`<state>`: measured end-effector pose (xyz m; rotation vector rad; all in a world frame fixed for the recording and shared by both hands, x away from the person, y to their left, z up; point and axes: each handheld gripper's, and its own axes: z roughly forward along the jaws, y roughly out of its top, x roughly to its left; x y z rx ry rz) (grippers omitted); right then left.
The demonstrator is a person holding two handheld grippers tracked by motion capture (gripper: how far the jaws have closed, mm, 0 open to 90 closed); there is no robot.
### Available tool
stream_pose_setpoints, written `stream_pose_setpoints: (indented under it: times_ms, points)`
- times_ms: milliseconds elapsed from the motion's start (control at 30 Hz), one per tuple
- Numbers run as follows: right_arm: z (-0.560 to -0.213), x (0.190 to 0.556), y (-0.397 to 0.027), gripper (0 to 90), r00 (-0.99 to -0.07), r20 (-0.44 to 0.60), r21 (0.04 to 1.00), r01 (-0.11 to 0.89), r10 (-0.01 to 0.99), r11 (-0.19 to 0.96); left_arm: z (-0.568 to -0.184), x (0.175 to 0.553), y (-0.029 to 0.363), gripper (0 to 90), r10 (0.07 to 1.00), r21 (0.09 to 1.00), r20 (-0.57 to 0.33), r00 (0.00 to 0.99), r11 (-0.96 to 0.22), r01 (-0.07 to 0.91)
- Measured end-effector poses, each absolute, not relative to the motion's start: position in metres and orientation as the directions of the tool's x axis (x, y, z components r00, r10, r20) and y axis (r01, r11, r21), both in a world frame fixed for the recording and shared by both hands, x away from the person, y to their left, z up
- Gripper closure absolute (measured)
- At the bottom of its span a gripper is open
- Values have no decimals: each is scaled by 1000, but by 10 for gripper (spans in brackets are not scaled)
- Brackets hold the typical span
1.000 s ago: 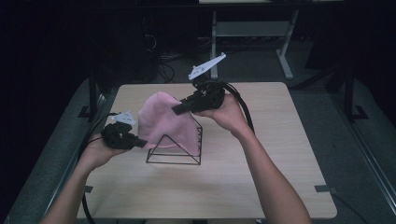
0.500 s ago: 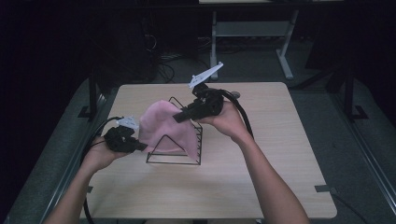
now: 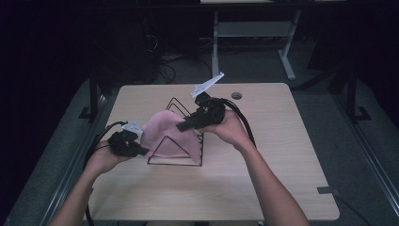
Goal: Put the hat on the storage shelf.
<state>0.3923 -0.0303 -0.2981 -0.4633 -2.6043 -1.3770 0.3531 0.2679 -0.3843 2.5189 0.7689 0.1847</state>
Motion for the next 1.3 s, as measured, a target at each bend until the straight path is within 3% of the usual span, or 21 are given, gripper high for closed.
stream_pose_setpoints:
  times_ms: [533,833,900,933,1000,1100,1200,1300]
  points:
    - [-316,388,-27,711,-944,274,743,330,184,583,-404,356,265,827,539,434,-15,842,-755,491]
    - [-318,380,-34,595,-942,256,746,335,217,576,-404,354,268,800,546,452,-19,837,-742,495]
    - [-319,377,-40,624,-943,244,756,330,225,565,-399,353,269,718,551,481,-34,834,-722,497]
    - [-319,376,-42,631,-943,238,758,329,232,562,-396,352,269,718,550,504,-46,834,-708,495]
    - [-321,376,-45,725,-947,224,762,317,230,564,-387,351,270,693,553,551,-54,831,-678,487]
    - [-320,374,-44,816,-950,212,769,307,229,561,-380,351,268,766,547,572,-49,836,-671,472]
    - [-320,373,-39,829,-957,190,767,284,220,575,-376,350,267,843,543,580,-53,838,-666,468]
    - [-320,375,-37,835,-953,196,765,297,232,572,-378,351,268,855,541,554,-49,840,-685,473]
